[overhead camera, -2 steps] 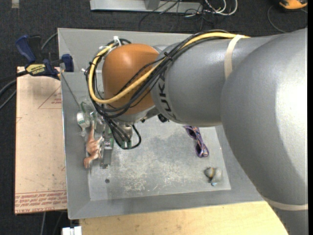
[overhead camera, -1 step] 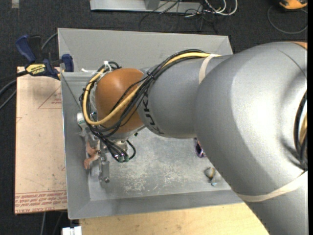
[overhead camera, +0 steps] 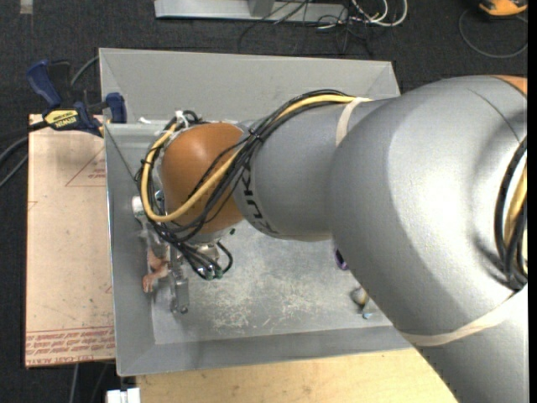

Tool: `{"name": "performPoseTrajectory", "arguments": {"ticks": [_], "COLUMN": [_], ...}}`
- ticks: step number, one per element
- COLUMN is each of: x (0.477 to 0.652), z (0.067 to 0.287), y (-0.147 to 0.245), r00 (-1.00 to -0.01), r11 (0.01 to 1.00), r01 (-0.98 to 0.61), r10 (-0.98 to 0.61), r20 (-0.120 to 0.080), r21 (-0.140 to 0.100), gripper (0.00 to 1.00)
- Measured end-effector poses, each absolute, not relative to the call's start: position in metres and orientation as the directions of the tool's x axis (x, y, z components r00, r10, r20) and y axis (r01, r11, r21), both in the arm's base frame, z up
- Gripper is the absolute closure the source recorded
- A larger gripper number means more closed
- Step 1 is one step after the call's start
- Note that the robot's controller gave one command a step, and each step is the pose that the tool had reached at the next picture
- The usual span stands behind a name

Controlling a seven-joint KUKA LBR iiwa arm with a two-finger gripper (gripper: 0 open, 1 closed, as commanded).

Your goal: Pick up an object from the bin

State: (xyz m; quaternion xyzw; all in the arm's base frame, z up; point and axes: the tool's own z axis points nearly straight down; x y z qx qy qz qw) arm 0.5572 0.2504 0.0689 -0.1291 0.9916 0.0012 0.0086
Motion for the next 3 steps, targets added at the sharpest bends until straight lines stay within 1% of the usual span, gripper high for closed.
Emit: {"name": "performPoseTrajectory", "arguments": {"ticks": [1, 2, 3], "x": [0.547, 0.547, 0.536], "z": [0.075, 0.075, 0.092], "y": [0.253, 0.253, 0.246], "r00": [-0.874, -0.875, -0.879], "r11": [0.875, 0.875, 0.879], "r01": [-0.485, -0.485, -0.477], "r10": [-0.485, -0.484, -0.477], "r20": [-0.018, -0.019, -0.023], "r21": [0.003, 0.004, 0.006], "gripper": [1.0, 1.0, 1.0]}}
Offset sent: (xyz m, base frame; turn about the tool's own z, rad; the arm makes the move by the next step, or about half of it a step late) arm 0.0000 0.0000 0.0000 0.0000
